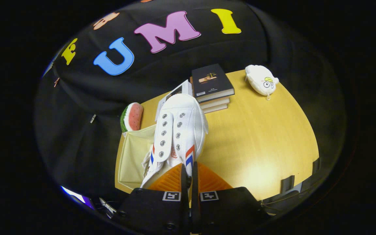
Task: Open the storage box then place both shoes into the box .Put the left shoe in first, then the right shoe, with the right side of both shoes facing outward in a uniform manner.
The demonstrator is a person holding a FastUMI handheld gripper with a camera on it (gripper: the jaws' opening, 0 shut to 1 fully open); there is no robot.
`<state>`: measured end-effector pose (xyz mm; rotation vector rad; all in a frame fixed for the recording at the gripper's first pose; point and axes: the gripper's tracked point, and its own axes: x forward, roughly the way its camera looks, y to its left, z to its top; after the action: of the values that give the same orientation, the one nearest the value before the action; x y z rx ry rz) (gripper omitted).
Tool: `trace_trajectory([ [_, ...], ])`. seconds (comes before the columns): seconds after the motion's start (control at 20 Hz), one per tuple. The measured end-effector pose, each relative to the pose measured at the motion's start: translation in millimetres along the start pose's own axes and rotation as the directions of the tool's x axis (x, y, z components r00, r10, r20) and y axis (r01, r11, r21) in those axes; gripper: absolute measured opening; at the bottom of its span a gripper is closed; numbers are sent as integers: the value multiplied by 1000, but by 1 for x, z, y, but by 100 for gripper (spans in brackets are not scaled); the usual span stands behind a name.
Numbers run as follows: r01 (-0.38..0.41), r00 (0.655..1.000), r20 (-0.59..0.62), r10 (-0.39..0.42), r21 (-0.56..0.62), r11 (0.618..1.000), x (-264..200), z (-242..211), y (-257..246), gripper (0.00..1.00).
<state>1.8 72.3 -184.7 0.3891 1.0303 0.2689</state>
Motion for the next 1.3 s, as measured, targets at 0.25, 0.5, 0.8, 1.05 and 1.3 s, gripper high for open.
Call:
trace_trajectory([
  [0.25,-47,998,-38,47,-13,999,31,-20,75,7],
  [0.5,-20,996,-83,15,-64,998,68,-40,105,7],
  [0.8,39,992,-115,-46,-62,997,94,-49,110,7],
  [1.05,-76,996,-49,74,-33,997,90,-26,153,69],
  [1.3,-65,996,42,75,-200,978,67,0,160,99],
])
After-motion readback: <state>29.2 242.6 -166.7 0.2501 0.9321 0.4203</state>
